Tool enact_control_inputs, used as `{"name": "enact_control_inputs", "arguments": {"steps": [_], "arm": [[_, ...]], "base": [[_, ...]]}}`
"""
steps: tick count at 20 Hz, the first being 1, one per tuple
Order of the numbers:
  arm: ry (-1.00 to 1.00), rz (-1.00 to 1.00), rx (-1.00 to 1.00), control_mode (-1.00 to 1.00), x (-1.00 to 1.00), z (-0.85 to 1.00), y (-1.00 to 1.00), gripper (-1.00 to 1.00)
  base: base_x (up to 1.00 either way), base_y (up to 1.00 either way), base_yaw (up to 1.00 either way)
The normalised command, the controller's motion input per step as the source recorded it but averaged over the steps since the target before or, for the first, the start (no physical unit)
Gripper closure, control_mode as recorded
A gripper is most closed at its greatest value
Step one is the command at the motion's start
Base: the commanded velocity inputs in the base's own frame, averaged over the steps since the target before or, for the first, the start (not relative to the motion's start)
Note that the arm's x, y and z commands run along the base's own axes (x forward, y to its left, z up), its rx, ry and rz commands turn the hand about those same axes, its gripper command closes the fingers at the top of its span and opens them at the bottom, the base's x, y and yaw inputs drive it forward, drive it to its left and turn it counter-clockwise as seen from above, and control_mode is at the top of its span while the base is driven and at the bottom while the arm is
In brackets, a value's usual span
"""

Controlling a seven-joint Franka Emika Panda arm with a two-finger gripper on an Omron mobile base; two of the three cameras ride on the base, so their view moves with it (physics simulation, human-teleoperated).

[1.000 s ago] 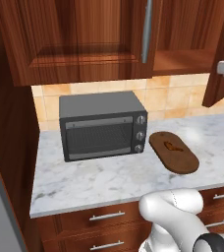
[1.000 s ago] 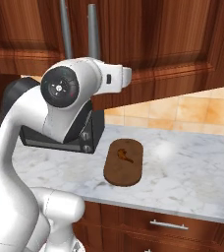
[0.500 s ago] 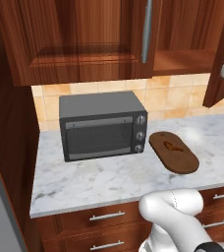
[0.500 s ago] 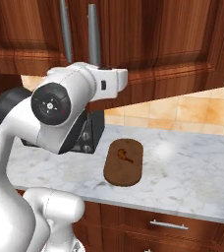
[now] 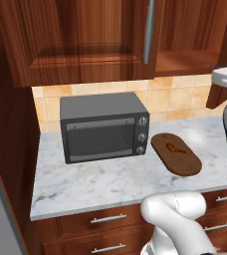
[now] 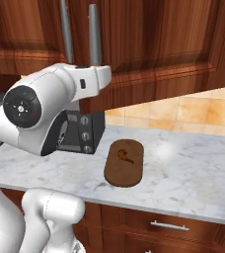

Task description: Open the cabinet, retrieve the rolling pin, and place it next to the meat on the cutting board to prepare for tenderizing.

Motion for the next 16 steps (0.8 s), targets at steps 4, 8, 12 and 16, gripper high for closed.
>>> {"name": "enact_control_inputs", "arguments": {"steps": [4, 8, 12, 16], "arm": [[-0.11, 0.00, -0.10, -1.00, -0.21, 0.00, 0.37, -1.00], [-0.13, 0.00, -0.11, -1.00, -0.21, 0.00, 0.41, -1.00], [-0.09, 0.00, -0.11, -1.00, -0.08, 0.00, 0.48, -1.00], [0.00, -0.04, -0.11, -1.00, 0.14, -0.06, 0.58, -1.00]], "base": [[0.00, 0.00, 0.00], [0.00, 0.00, 0.00], [0.00, 0.00, 0.00], [0.00, 0.00, 0.00]]}}
